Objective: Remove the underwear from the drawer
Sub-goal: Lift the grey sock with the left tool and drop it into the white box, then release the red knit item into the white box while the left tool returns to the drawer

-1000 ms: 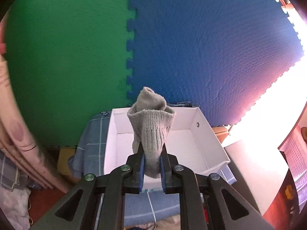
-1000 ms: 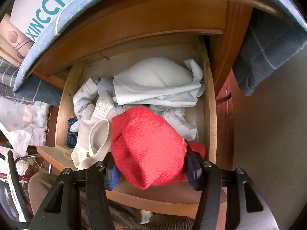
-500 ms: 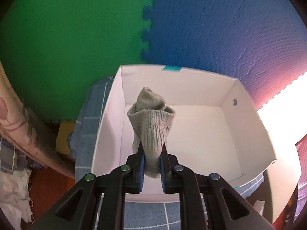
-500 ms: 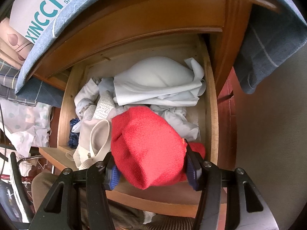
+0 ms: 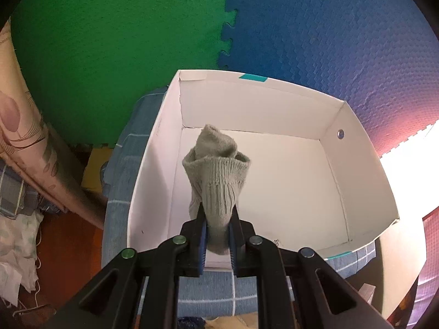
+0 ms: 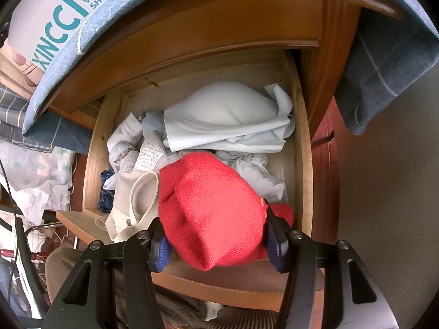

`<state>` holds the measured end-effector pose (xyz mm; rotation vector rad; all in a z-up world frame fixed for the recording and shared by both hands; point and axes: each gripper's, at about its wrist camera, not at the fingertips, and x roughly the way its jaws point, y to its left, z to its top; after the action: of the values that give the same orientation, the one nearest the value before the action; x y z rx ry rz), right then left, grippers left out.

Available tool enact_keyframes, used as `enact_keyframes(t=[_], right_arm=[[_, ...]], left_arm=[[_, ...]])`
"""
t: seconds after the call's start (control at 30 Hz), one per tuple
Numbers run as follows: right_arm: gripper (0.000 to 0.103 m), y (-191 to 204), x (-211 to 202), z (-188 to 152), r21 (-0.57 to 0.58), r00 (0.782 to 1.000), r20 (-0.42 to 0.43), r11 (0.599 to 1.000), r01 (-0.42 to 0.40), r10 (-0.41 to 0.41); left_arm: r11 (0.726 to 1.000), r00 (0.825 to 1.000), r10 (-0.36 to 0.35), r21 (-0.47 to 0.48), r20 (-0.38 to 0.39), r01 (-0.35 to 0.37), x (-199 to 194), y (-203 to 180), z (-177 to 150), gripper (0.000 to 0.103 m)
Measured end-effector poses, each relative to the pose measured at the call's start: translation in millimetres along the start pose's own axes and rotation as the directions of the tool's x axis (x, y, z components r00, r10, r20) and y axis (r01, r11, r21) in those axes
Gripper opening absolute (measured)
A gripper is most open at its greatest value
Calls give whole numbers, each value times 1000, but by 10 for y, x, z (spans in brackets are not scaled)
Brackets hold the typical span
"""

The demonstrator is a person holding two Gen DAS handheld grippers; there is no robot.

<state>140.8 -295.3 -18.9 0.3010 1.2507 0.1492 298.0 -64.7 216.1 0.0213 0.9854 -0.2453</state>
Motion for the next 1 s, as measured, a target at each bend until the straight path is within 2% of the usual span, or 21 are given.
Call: enact_keyframes(t=[0.27,0.47,0.63,0.77,1.0], right_arm=[[52,3,-18,7,2,1000,7,1000,7,-7],[52,0,-28,0,2,1000,9,1000,8,-8],[52,3,-23,4,2,1000,8,1000,7,-7],[52,5,-23,6,1,1000,9,1000,11,-11],[52,16,-43,-2,-8,1000,20,1000,22,-22]], left_arm=[[998,999,37,-46,-35,-39,-69,-83,-101,13],[996,999,13,-90,-53,-18,-54,-50,-48,17],[996,1000,12,-92,-20,-14,-67,-22,-22,22],[998,999,-5,-60,33,7,-189,-41,-2,38],[1000,990,-4,-8,139,5,-586,-67,-98,40]])
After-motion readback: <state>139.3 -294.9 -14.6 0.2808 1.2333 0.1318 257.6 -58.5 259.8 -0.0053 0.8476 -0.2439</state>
